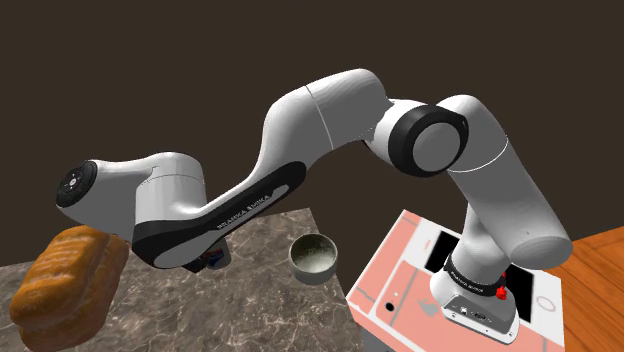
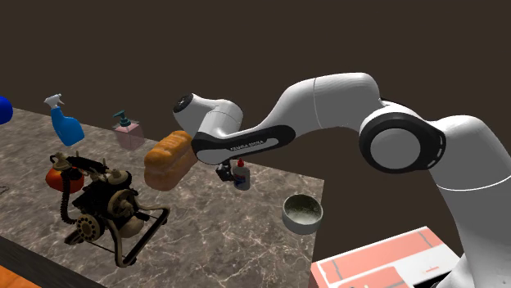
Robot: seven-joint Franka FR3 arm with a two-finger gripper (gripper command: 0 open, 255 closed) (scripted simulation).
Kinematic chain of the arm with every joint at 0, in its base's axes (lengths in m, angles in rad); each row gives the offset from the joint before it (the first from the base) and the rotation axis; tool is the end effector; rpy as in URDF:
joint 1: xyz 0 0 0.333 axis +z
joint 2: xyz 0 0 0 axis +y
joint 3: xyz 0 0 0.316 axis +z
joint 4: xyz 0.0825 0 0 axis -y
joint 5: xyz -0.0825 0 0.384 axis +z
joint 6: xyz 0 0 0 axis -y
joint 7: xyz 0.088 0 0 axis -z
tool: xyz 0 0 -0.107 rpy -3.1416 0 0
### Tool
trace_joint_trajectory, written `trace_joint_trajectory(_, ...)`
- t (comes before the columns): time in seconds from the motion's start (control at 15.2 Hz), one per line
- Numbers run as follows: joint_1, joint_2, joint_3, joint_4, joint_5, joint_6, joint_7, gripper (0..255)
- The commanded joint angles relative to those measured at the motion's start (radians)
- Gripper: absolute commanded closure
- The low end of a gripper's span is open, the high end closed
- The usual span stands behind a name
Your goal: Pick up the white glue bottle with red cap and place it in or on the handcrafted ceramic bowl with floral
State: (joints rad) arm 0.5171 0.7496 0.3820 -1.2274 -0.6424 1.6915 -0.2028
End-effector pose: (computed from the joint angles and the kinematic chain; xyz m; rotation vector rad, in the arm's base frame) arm 0.5448 0.4787 0.3340 2.2526 1.5284 -0.1332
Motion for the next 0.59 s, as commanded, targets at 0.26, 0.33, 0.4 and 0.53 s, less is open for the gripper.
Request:
trace_joint_trajectory(0.26, 0.0, 0.0, 0.0, 0.0, 0.0, 0.0, 0.0, 255)
trace_joint_trajectory(0.33, 0.0, 0.0, 0.0, 0.0, 0.0, 0.0, 0.0, 255)
trace_joint_trajectory(0.4, 0.0, 0.001, 0.0, 0.001, 0.0, -0.001, 0.0, 255)
trace_joint_trajectory(0.53, 0.0, 0.0, 0.0, 0.001, 0.0, 0.0, 0.0, 255)
